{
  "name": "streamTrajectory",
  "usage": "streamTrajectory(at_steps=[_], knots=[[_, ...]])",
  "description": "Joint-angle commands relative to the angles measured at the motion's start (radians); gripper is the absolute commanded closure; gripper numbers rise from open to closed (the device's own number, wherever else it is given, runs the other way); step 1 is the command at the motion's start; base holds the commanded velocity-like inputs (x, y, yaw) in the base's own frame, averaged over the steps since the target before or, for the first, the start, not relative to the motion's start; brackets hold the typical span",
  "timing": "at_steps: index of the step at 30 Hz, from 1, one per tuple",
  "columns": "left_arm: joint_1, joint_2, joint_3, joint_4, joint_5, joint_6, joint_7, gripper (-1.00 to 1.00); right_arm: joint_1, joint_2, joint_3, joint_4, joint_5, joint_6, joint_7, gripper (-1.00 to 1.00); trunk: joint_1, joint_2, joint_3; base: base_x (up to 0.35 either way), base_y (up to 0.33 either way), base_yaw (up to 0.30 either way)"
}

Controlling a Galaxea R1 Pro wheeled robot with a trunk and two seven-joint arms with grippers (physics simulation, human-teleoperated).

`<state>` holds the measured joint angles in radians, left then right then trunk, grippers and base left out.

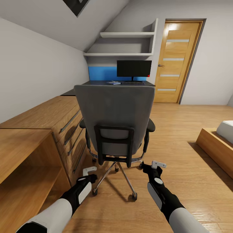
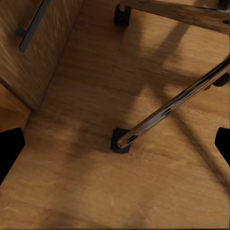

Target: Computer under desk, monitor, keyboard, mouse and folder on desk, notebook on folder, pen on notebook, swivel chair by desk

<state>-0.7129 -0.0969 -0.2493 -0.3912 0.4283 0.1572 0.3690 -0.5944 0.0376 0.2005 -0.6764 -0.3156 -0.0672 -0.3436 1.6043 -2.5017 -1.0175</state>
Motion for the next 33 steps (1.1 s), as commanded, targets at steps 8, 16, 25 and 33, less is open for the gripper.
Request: streamTrajectory(at_steps=[8, 16, 25, 33], knots=[[0.0, 0.01, -0.004, -0.01, 0.013, -0.021, 0.005, -1.0, -0.001, -0.001, 0.006, 0.007, -0.01, -0.006, -0.006, -1.0, 0.0, 0.0, -0.001, 0.0, 0.0, 0.0], [0.0, 0.009, -0.009, -0.011, 0.012, -0.1, 0.005, -1.0, -0.001, 0.0, 0.007, 0.009, -0.011, -0.006, -0.006, -1.0, 0.0, 0.0, -0.001, 0.166, 0.0, 0.0], [0.0, 0.008, -0.01, -0.011, 0.011, -0.1, 0.005, -1.0, 0.0, 0.0, 0.015, 0.009, -0.011, -0.006, -0.006, -1.0, 0.0, 0.0, 0.001, 0.208, 0.0, -0.035], [0.0, 0.008, -0.011, -0.011, 0.01, -0.102, 0.005, -1.0, 0.0, 0.0, 0.016, 0.009, -0.011, -0.006, -0.006, -1.0, 0.0, 0.0, 0.006, 0.313, -0.005, -0.087]])
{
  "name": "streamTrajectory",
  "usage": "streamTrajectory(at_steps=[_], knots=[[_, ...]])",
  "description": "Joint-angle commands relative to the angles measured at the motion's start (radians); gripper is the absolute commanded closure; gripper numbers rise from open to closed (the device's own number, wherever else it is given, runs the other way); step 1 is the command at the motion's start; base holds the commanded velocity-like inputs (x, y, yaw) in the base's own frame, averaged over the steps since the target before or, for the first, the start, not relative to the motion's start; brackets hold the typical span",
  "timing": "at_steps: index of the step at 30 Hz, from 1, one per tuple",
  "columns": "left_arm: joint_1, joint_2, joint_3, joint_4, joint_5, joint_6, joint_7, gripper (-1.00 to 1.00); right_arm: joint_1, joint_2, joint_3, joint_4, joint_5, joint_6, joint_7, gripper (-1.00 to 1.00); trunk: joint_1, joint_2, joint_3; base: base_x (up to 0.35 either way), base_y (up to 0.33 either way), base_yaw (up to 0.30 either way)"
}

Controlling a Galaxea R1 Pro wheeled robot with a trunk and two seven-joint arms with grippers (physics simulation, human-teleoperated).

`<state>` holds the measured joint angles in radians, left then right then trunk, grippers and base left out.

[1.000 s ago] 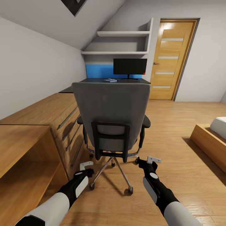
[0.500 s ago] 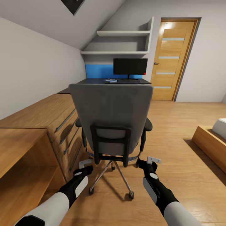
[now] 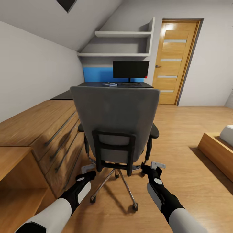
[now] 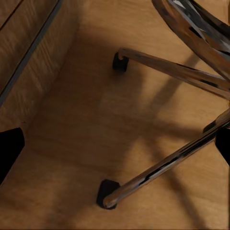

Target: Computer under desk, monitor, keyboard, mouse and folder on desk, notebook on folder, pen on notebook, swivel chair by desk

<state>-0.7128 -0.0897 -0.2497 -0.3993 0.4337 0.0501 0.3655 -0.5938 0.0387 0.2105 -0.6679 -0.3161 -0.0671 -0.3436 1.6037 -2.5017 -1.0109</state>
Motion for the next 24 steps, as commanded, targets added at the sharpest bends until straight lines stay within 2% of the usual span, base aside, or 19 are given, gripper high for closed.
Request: streamTrajectory(at_steps=[1, 20, 24], knots=[[-0.001, 0.001, -0.011, -0.003, 0.005, 0.005, 0.009, -1.0, 0.0, -0.001, 0.006, 0.001, -0.011, -0.007, -0.006, -1.0, 0.0, 0.0, -0.001, 0.299, -0.113, -0.028], [-0.001, 0.002, -0.009, -0.003, 0.004, 0.005, 0.007, -1.0, -0.001, -0.001, 0.01, 0.011, -0.011, -0.007, -0.006, -1.0, 0.0, 0.0, 0.0, 0.263, -0.224, -0.003], [-0.001, 0.002, -0.009, -0.003, 0.003, 0.005, 0.007, -1.0, -0.001, 0.0, 0.012, 0.011, -0.011, -0.007, -0.006, -1.0, 0.0, 0.0, -0.003, 0.257, -0.224, 0.108]])
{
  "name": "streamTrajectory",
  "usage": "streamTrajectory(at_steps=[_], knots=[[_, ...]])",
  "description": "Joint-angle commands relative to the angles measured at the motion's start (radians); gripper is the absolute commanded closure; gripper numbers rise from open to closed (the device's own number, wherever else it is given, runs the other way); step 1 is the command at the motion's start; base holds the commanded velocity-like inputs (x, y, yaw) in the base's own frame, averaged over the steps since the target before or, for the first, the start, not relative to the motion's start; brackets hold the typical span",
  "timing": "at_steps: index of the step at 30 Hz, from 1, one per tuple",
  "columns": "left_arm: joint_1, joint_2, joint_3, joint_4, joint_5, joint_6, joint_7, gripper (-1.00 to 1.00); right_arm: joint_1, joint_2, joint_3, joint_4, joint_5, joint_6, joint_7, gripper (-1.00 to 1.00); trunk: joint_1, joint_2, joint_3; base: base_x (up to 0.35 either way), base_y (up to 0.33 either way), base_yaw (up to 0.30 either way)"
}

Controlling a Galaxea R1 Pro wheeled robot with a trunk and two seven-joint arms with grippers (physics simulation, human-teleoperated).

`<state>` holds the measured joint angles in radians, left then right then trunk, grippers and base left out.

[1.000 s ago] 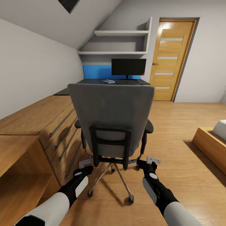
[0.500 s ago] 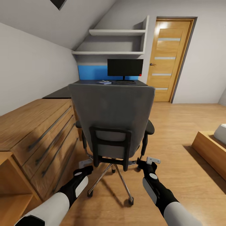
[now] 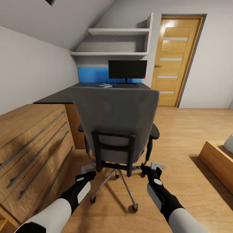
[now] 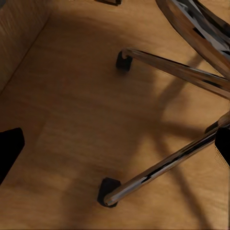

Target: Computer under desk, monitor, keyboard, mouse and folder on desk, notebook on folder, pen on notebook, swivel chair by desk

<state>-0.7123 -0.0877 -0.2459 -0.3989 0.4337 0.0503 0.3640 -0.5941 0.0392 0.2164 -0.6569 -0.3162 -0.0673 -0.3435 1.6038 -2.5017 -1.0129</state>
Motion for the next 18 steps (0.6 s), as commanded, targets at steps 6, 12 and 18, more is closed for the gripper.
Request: streamTrajectory(at_steps=[6, 12, 18], knots=[[-0.001, 0.0, -0.013, -0.002, 0.003, 0.005, 0.009, -1.0, 0.0, -0.001, 0.006, 0.0, -0.011, -0.006, -0.006, -1.0, 0.0, 0.0, -0.004, 0.257, -0.222, 0.094], [-0.001, 0.0, -0.014, -0.001, 0.003, 0.005, 0.009, -1.0, -0.001, -0.002, 0.005, 0.0, -0.011, -0.006, -0.006, -1.0, 0.0, 0.0, -0.004, 0.257, -0.221, 0.006], [-0.001, 0.0, -0.015, -0.001, 0.002, 0.005, 0.009, -1.0, -0.001, -0.003, 0.003, 0.0, -0.011, -0.014, -0.006, -1.0, 0.0, 0.0, -0.004, 0.257, -0.22, 0.0]])
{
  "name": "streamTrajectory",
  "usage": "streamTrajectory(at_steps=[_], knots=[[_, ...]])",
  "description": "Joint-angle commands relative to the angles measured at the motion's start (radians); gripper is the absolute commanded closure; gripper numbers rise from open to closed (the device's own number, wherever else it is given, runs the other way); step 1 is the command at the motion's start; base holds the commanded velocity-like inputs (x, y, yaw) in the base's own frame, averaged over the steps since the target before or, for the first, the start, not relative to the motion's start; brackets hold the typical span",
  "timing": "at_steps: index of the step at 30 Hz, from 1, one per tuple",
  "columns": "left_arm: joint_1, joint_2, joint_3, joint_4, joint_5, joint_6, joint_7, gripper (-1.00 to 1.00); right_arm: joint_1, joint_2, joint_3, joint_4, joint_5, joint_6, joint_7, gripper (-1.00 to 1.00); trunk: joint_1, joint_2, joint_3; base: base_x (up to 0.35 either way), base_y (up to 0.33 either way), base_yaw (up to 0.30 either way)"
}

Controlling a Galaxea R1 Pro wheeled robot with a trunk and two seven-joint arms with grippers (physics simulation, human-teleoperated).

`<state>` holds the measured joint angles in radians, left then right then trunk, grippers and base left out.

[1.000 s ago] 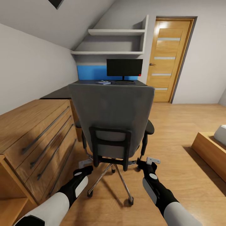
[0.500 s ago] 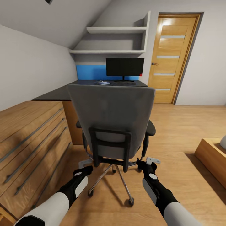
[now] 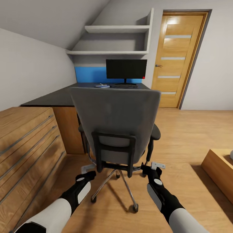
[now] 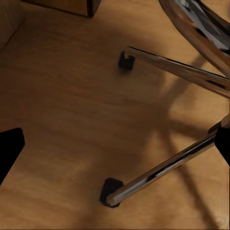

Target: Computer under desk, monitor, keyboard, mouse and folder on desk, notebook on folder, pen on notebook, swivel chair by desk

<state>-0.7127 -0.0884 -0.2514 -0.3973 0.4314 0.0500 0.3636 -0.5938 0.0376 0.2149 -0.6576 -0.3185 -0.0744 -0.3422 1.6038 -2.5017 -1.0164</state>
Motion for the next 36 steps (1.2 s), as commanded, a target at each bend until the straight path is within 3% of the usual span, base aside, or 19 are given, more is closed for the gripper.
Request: streamTrajectory(at_steps=[1, 15, 36], knots=[[-0.001, 0.001, -0.009, -0.002, 0.005, 0.005, 0.009, -1.0, -0.001, -0.002, 0.005, 0.0, -0.008, -0.012, -0.008, -1.0, 0.0, 0.0, -0.001, 0.257, -0.202, 0.0], [-0.001, 0.001, -0.009, 0.0, 0.004, 0.004, 0.008, -1.0, -0.001, -0.001, 0.004, 0.001, -0.008, -0.015, -0.008, -1.0, 0.0, 0.0, -0.001, 0.27, -0.162, 0.0], [-0.001, 0.001, -0.009, 0.002, 0.004, 0.004, 0.009, -1.0, -0.001, -0.002, 0.003, 0.001, -0.008, -0.034, -0.009, -1.0, 0.0, 0.0, -0.002, 0.31, -0.075, 0.035]])
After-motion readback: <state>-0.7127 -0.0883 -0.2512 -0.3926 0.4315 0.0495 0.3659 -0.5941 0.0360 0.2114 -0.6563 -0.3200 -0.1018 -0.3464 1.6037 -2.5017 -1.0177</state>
